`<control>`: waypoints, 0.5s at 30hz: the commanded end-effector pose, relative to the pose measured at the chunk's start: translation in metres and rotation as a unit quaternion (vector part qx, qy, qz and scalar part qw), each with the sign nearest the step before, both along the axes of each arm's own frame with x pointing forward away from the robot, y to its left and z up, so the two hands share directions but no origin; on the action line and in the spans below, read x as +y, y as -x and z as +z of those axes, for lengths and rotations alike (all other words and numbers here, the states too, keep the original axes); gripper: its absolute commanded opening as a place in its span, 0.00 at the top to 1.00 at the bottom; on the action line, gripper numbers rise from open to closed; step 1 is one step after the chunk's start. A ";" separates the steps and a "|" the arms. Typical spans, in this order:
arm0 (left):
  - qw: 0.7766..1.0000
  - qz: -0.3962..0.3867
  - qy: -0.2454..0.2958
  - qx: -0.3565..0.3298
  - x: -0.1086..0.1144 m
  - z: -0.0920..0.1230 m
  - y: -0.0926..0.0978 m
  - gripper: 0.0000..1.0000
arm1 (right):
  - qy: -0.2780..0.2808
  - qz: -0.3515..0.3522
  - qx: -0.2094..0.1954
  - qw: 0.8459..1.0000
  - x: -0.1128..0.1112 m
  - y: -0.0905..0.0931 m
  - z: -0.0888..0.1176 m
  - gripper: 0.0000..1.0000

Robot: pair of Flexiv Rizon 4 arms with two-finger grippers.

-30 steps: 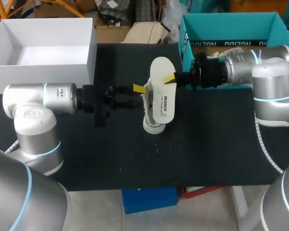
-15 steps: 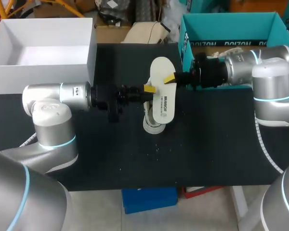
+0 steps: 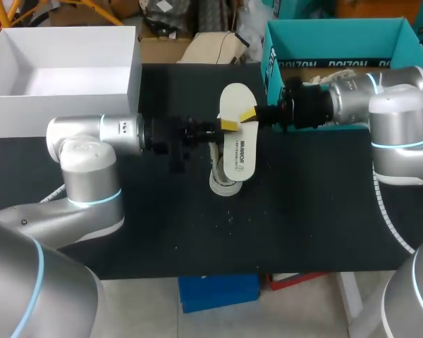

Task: Take the shoe out of the shoebox, open the shoe tongue, remove and reinsert the insole, then place the shoe into the shoebox

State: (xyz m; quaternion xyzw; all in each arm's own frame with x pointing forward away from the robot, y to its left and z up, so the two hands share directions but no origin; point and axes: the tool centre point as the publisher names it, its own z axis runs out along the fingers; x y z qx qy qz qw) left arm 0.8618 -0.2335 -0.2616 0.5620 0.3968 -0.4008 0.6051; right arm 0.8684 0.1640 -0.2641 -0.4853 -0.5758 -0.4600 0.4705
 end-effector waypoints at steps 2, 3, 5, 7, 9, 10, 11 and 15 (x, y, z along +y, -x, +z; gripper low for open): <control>1.000 -0.003 -0.002 -0.002 -0.008 -0.001 -0.003 0.59 | 0.000 0.001 0.000 1.000 0.001 -0.001 -0.001 1.00; 1.000 -0.004 -0.002 -0.002 -0.009 -0.001 -0.003 0.65 | 0.000 0.001 0.000 1.000 0.001 -0.001 -0.001 1.00; 1.000 -0.004 -0.002 -0.002 -0.010 -0.001 -0.003 1.00 | 0.000 0.001 0.000 1.000 0.001 -0.001 -0.001 1.00; 1.000 -0.005 -0.003 -0.002 -0.011 -0.002 -0.003 1.00 | 0.000 0.001 0.000 1.000 0.001 -0.001 -0.001 1.00; 1.000 -0.006 -0.003 -0.003 -0.011 -0.002 -0.003 1.00 | 0.000 0.001 0.000 1.000 0.001 -0.001 -0.001 1.00; 1.000 -0.006 -0.004 -0.002 -0.011 -0.002 -0.003 1.00 | 0.000 0.001 0.000 1.000 0.001 -0.001 -0.001 1.00; 1.000 -0.006 -0.005 -0.002 -0.011 -0.002 -0.003 1.00 | 0.000 0.001 0.000 1.000 0.001 -0.001 -0.001 1.00; 1.000 -0.005 -0.008 -0.002 -0.012 -0.002 0.000 1.00 | -0.015 -0.012 0.005 1.000 -0.004 -0.002 -0.001 0.00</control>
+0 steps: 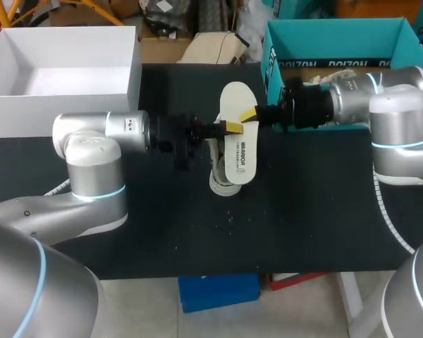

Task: Take the shoe out of the shoebox, open the shoe tongue, remove and reinsert the insole, then place the shoe into the shoebox

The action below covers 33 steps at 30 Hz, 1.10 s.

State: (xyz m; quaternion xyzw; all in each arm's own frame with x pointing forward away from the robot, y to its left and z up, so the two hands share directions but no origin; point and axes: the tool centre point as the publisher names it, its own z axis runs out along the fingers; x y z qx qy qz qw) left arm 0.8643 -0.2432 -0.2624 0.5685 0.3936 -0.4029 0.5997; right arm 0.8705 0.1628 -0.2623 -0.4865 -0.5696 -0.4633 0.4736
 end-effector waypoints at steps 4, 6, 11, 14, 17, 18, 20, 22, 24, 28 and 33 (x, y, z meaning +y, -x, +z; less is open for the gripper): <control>1.000 0.001 -0.015 0.002 -0.001 0.000 0.007 1.00 | -0.018 -0.018 0.003 1.000 -0.006 0.000 -0.002 0.00; 1.000 0.005 -0.026 0.004 -0.001 0.000 0.009 1.00 | -0.023 -0.021 0.003 1.000 -0.007 0.000 -0.002 0.00; 0.999 0.020 -0.042 0.028 0.002 -0.002 0.018 1.00 | -0.014 -0.037 0.016 0.999 -0.015 0.002 -0.003 0.00; 0.997 0.025 -0.055 0.038 0.006 -0.002 0.025 1.00 | 0.000 -0.051 0.020 0.998 -0.026 0.003 -0.004 0.00; 0.995 0.029 -0.077 0.055 0.011 -0.002 0.037 1.00 | 0.008 -0.062 0.019 0.998 -0.040 0.006 -0.003 0.00; 0.994 0.030 -0.086 0.060 0.014 -0.003 0.042 1.00 | 0.014 -0.066 0.016 0.998 -0.047 0.007 0.000 0.00; 0.991 0.036 -0.108 0.073 0.021 -0.002 0.050 1.00 | 0.026 -0.069 0.013 0.997 -0.054 0.010 0.002 0.00; 0.988 0.036 -0.122 0.084 0.028 0.000 0.059 1.00 | 0.039 -0.075 0.012 0.996 -0.063 0.014 0.003 0.00; 0.985 0.041 -0.139 0.093 0.035 0.001 0.069 1.00 | 0.055 -0.083 0.008 0.995 -0.073 0.018 0.004 0.00; 0.981 0.042 -0.153 0.116 0.049 0.001 0.087 1.00 | 0.084 -0.103 0.000 0.991 -0.094 0.026 0.009 0.00; 0.972 0.042 -0.184 0.142 0.062 -0.005 0.106 1.00 | 0.138 -0.135 -0.025 0.981 -0.117 0.038 0.019 0.00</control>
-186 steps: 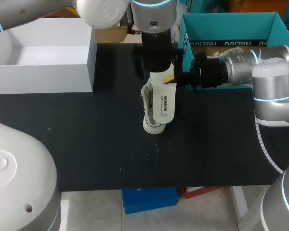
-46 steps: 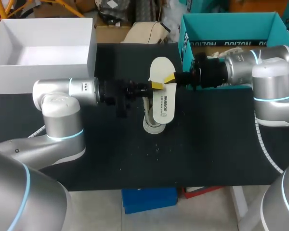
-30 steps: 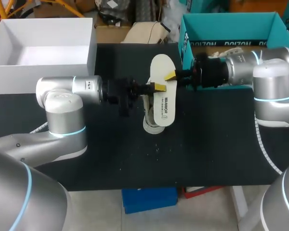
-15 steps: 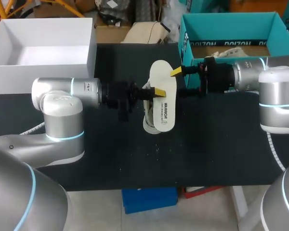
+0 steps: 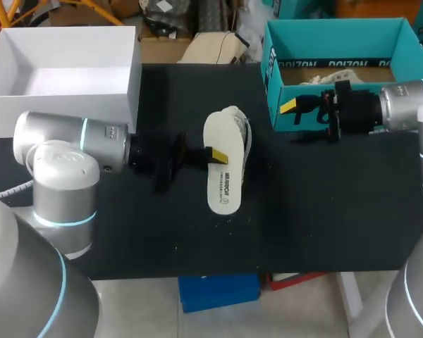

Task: Take the shoe out of the shoebox, open the shoe tongue, remove and reinsert the insole, then place the shoe into the shoebox

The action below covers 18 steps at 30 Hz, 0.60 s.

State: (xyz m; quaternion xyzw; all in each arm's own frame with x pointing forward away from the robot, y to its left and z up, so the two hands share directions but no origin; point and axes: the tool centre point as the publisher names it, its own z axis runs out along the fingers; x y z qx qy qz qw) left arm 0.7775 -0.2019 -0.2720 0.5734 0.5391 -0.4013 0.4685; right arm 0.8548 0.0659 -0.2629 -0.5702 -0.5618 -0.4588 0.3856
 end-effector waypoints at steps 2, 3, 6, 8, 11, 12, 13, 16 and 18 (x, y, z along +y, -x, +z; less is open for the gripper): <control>0.999 0.009 -0.049 0.012 0.027 0.004 0.026 1.00 | 0.072 -0.053 -0.024 0.996 -0.024 0.024 0.023 0.00; 0.999 0.008 -0.050 0.013 0.030 0.004 0.029 1.00 | 0.072 -0.053 -0.024 0.996 -0.024 0.024 0.023 0.00; 0.999 0.007 -0.051 0.017 0.038 0.006 0.039 1.00 | 0.072 -0.053 -0.024 0.996 -0.024 0.024 0.023 0.00; 0.999 0.005 -0.049 0.020 0.042 0.005 0.044 1.00 | 0.072 -0.053 -0.024 0.996 -0.024 0.024 0.023 0.00; 0.999 0.003 -0.044 0.021 0.046 0.004 0.049 1.00 | 0.072 -0.053 -0.024 0.996 -0.024 0.024 0.023 0.00; 0.999 -0.001 -0.040 0.021 0.047 0.004 0.050 1.00 | 0.072 -0.053 -0.024 0.996 -0.024 0.024 0.023 0.00; 0.999 -0.002 -0.038 0.022 0.047 0.004 0.051 1.00 | 0.072 -0.053 -0.024 0.996 -0.024 0.024 0.023 0.00; 0.999 -0.010 -0.034 0.024 0.047 0.003 0.054 1.00 | 0.165 -0.041 -0.125 0.978 -0.021 0.030 0.028 0.00; 0.999 -0.014 -0.033 0.028 0.047 0.000 0.055 1.00 | 0.266 -0.036 -0.218 0.938 -0.022 0.039 0.026 0.00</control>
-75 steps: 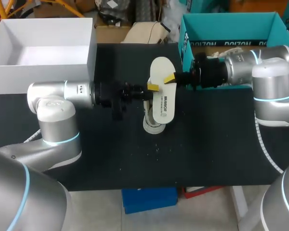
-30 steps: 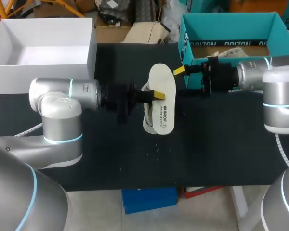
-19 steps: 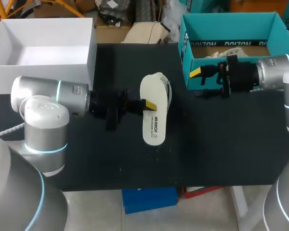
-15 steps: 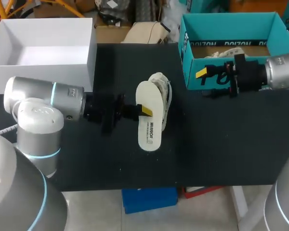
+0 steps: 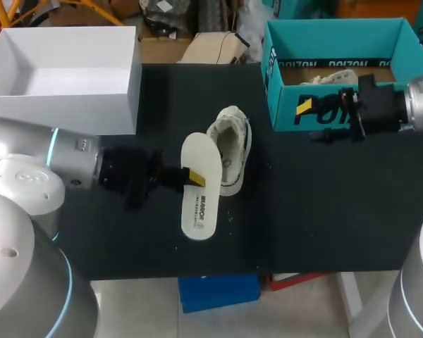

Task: Take the shoe out of the shoebox, open the shoe tongue, remove and reinsert the insole, then place the shoe into the shoebox

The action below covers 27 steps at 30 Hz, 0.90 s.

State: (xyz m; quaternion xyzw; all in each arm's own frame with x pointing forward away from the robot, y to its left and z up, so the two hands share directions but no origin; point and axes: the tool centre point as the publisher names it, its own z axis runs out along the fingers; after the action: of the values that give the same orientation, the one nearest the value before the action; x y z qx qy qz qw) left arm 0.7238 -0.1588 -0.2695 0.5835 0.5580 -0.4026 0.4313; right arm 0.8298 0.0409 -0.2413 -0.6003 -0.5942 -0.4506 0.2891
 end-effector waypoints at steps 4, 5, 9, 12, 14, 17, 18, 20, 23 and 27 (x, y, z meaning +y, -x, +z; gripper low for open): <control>1.000 -0.005 0.004 0.006 0.005 -0.005 0.003 1.00 | 0.302 -0.013 -0.202 0.931 -0.004 0.029 -0.003 0.00; 1.000 -0.005 0.004 0.007 0.005 -0.006 0.003 1.00 | 0.302 -0.013 -0.202 0.931 -0.004 0.029 -0.003 0.00; 1.000 -0.006 0.005 0.008 0.007 -0.005 0.005 1.00 | 0.302 -0.013 -0.202 0.931 -0.004 0.029 -0.003 0.00; 1.000 -0.006 0.006 0.011 0.008 -0.005 0.005 1.00 | 0.302 -0.013 -0.202 0.931 -0.004 0.029 -0.003 0.00; 1.000 -0.008 0.008 0.012 0.007 -0.005 0.005 1.00 | 0.302 -0.013 -0.202 0.931 -0.004 0.029 -0.003 0.00; 1.000 -0.014 0.011 0.011 0.003 -0.004 0.005 1.00 | 0.302 -0.013 -0.202 0.931 -0.004 0.029 -0.003 0.00; 1.000 -0.015 0.011 0.010 0.003 -0.004 0.005 1.00 | 0.302 -0.013 -0.202 0.931 -0.004 0.029 -0.003 0.00; 1.000 -0.017 0.011 0.009 0.002 -0.004 0.005 1.00 | 0.302 -0.013 -0.202 0.931 -0.004 0.029 -0.003 0.00; 1.000 -0.022 0.007 0.011 0.002 -0.005 0.006 1.00 | 0.331 -0.024 -0.225 0.916 -0.014 0.039 -0.009 0.00; 1.000 -0.022 0.002 0.016 0.004 -0.010 0.006 1.00 | 0.329 -0.039 -0.237 0.913 -0.028 0.053 -0.014 0.00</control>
State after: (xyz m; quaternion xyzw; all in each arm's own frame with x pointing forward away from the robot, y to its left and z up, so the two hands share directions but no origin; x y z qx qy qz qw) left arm 0.7161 -0.1540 -0.2781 0.5861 0.5501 -0.4231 0.4182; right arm 0.7946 0.0187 -0.2512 -0.5429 -0.7468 -0.3810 -0.0497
